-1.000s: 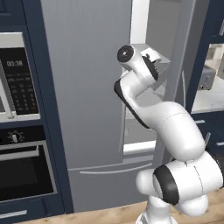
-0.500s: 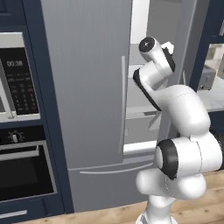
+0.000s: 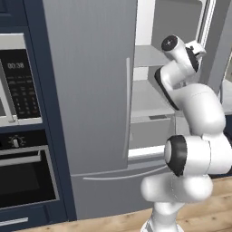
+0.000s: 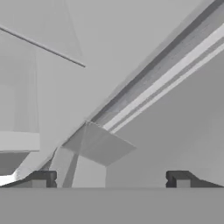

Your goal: Open the fridge, grab two sodas, and place both sodas inside the bowl with ice on the dining counter.

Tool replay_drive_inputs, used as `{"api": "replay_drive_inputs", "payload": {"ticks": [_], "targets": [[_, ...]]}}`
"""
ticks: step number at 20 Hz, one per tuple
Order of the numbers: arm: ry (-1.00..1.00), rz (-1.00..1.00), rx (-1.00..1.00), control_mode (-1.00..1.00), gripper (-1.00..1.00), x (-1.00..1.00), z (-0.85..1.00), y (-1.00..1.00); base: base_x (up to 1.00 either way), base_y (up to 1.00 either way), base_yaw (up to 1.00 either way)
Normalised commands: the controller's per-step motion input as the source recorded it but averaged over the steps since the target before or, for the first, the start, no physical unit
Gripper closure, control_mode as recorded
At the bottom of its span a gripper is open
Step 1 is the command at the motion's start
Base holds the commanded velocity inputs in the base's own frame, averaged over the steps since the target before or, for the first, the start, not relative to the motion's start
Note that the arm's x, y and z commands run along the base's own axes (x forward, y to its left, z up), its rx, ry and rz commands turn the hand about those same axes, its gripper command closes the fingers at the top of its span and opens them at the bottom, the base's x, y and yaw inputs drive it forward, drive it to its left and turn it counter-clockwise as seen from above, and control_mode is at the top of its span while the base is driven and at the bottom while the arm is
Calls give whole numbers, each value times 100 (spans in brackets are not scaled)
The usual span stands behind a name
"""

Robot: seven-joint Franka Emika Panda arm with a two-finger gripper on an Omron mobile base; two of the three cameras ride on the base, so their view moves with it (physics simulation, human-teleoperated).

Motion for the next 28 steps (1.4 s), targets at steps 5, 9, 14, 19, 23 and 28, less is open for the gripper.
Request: {"api": "replay_drive_inputs", "payload": {"ticks": [5,9,14,19,23,28], "targets": [[-2,-9,0,-100,-100,0,4,-100,0,0,0],[0,-3,3,-100,-100,2,0,-99,0,0,0],[-6,0,15,-100,-100,-12,0,-47,0,0,0],[-12,0,20,-100,-100,-55,0,47,0,0,0],[-10,1,16,-100,-100,-61,-1,96,0,0,0],[-8,3,12,-100,-100,-64,-10,100,0,0,0]]}}
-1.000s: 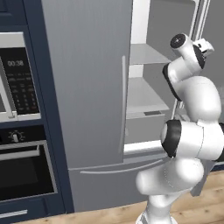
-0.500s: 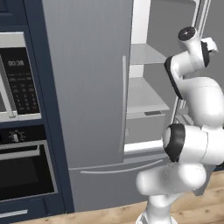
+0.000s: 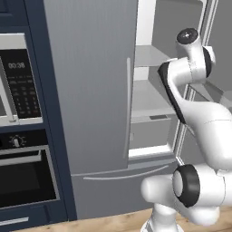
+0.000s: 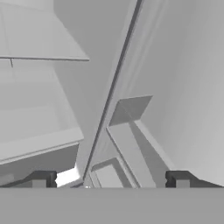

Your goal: Open the fridge, grab two sodas, and place both sodas inside the bowl with ice on the dining counter.

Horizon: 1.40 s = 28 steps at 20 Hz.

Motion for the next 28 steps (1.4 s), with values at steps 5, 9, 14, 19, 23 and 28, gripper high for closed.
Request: {"api": "replay_drive_inputs", "payload": {"ticks": [5,9,14,19,23,28], "targets": [[-8,9,17,-100,-100,-67,-33,100,0,0,0],[-5,15,22,-100,-100,-48,-39,100,0,0,0],[-2,22,21,-100,-100,0,-37,97,0,0,0],[-2,9,14,-100,-100,74,-1,55,0,0,0],[0,7,1,-100,-100,71,16,30,0,0,0],[1,12,0,-100,-100,74,1,6,0,0,0]]}}
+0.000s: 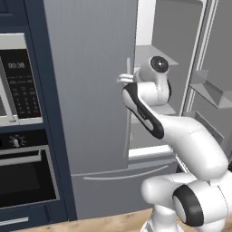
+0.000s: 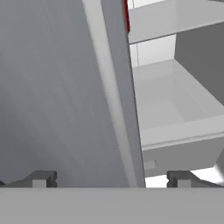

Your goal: Open the fridge, grab two sodas, and place both sodas inside the bowl with ice on the dining counter.

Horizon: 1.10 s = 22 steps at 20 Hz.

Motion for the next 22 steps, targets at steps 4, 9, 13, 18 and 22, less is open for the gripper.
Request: {"api": "replay_drive_inputs", "payload": {"ticks": [4,9,13,18,22], "targets": [[0,4,0,-100,-100,31,0,-10,0,0,0],[0,0,-3,-100,-100,27,0,0,0,0,0],[0,0,-4,-100,-100,43,-4,0,0,0,0],[0,0,-5,-100,-100,43,-10,0,0,0,0],[0,0,-2,-100,-100,43,-14,0,0,0,0]]}}
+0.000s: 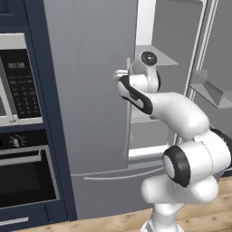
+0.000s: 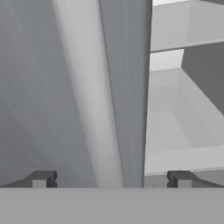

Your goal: Open the fridge, grab two sodas, and place both sodas inside the bowl with ice on the dining counter.

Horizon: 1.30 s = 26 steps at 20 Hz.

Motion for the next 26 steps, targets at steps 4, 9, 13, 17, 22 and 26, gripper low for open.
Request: {"api": "replay_drive_inputs", "payload": {"ticks": [4,9,13,17,22,26], "targets": [[0,0,0,-100,-100,43,-18,4,0,0,0],[0,0,-2,-100,100,34,-30,10,0,0,0],[0,0,-11,-100,100,3,-30,4,0,0,0],[0,0,-3,-100,100,-18,-12,15,0,0,0],[0,3,0,-100,100,-44,-2,48,0,0,0],[0,12,0,-100,100,-79,0,59,0,0,0]]}}
